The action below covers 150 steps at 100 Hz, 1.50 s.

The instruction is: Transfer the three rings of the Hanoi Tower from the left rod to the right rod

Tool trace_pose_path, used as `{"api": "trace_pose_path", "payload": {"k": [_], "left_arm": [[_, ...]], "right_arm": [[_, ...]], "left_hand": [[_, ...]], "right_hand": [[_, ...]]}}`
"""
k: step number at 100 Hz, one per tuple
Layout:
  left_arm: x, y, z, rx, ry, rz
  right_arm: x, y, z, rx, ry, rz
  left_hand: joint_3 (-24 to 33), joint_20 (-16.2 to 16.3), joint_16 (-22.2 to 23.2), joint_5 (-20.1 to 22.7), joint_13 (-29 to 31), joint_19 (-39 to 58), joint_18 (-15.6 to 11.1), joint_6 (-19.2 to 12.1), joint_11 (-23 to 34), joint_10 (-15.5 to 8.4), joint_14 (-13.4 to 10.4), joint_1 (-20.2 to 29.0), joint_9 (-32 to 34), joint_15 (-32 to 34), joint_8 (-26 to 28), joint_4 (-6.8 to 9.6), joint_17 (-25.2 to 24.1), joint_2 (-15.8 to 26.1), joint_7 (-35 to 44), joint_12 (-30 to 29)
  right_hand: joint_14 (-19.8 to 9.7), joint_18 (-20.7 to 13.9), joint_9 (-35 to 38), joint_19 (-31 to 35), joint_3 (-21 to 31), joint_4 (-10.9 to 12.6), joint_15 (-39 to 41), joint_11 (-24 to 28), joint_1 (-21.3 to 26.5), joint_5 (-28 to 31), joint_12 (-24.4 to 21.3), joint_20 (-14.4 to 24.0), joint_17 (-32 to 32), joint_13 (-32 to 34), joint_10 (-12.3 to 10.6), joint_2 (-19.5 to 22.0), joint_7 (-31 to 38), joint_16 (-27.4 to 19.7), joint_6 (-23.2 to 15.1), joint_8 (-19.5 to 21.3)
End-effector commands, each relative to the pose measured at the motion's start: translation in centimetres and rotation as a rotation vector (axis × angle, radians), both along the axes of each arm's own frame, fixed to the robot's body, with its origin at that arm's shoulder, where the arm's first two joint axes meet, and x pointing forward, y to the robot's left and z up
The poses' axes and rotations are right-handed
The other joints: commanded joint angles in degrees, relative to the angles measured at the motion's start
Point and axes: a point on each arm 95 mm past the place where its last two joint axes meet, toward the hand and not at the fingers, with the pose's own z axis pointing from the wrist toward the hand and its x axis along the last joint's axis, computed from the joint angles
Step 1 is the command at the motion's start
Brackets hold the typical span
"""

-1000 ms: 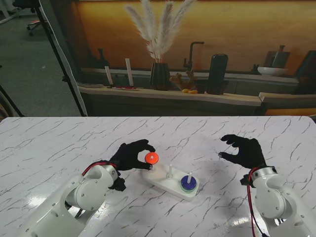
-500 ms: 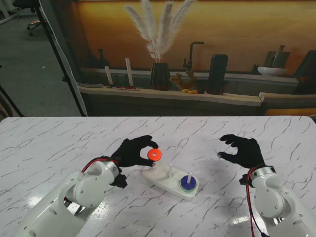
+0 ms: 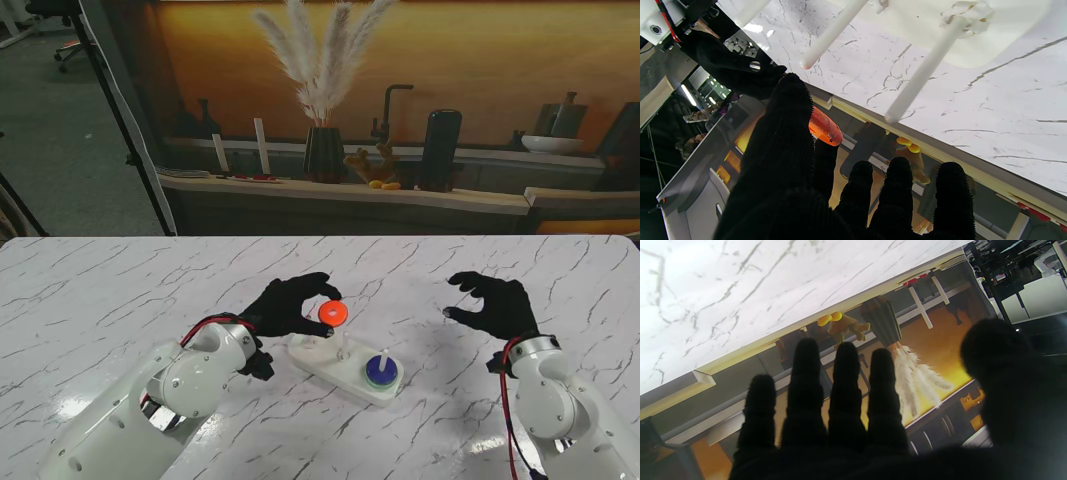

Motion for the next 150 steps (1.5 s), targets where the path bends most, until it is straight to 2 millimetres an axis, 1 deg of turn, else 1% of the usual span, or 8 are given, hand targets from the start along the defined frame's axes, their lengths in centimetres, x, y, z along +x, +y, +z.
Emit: {"api": "trace_pose_path", "payload": {"k": [1, 43, 88, 125, 150], "left_arm": [[-0.4, -1.1, 0.0, -0.025, 0.006, -0.042], [-1.2, -4.2, -0.3, -0.059, 0.045, -0.135], [-2.1, -6.7, -1.3, -0.076, 0.087, -0.21], [-2.3, -7.3, -1.6, -0.069, 0.099, -0.236], [-2.1, -7.3, -2.2, -0.059, 0.12, -0.238]], "right_arm": [[-0.1, 0.1, -0.3, 0.005, 0.008, -0.006], [0.2, -0.4, -0.8, -0.018, 0.023, -0.015], [0.5, -1.1, -0.7, -0.039, 0.024, -0.027], [0.4, -1.3, -0.8, -0.04, 0.031, -0.033], [0.4, -1.4, -0.8, -0.037, 0.031, -0.035]], "left_hand": [[0.75, -0.15, -0.63, 4.0, 0.78, 0.82, 0.14, -1.7, 0.14, -1.11, -0.25, 2.93, 0.43, 0.02, 2.13, 0.03, -0.85, 3.16, 4.3, 0.35], [0.71, -0.14, -0.69, 3.99, 0.65, 0.81, 0.14, -1.54, 0.05, -1.03, -0.35, 3.01, 0.34, -0.12, 2.17, 0.03, -0.84, 3.32, 4.17, 0.32], [0.67, -0.14, -0.57, 3.94, 0.5, 0.81, 0.14, -1.52, -0.11, -0.87, -0.54, 3.02, -0.25, -0.04, 2.27, 0.04, -0.84, 3.27, 4.31, 0.26], [0.68, -0.13, -0.53, 3.85, 0.55, 0.81, 0.14, -1.51, -0.12, -0.87, -0.61, 2.99, -0.25, -0.03, 2.19, 0.03, -0.84, 3.31, 4.3, 0.27], [0.68, -0.13, -0.52, 3.89, 0.47, 0.81, 0.14, -1.42, -0.14, -0.91, -0.55, 2.94, -0.31, -0.05, 2.15, 0.06, -0.84, 3.28, 4.28, 0.27]], "right_hand": [[-0.46, 16.31, -0.14, 0.71, 0.78, 1.73, 0.46, 0.59, -0.35, 0.76, 0.2, 0.67, -0.23, 0.26, -0.43, -1.07, 0.6, 0.69, 0.11, -0.77], [-0.52, 16.28, -0.21, 0.7, 1.1, 1.63, 0.52, 0.66, -0.42, 0.95, 0.19, 0.68, -0.19, 0.28, -0.58, -1.31, 0.82, 0.69, 0.07, -0.72], [-0.52, 16.24, -0.08, 0.72, 1.34, 1.57, 0.55, 0.78, -0.37, 0.94, 0.19, 0.68, -0.14, 0.34, -0.64, -1.38, 0.92, 0.67, 0.07, -0.73], [-0.57, 16.22, -0.13, 0.68, 1.43, 1.55, 0.59, 0.8, -0.33, 1.01, 0.16, 0.63, -0.18, 0.34, -0.64, -1.46, 1.0, 0.66, 0.08, -0.75], [-0.57, 16.25, -0.12, 0.75, 1.47, 1.55, 0.63, 0.82, -0.33, 1.08, 0.15, 0.65, -0.1, 0.39, -0.7, -1.44, 1.07, 0.66, -0.05, -0.76]]}}
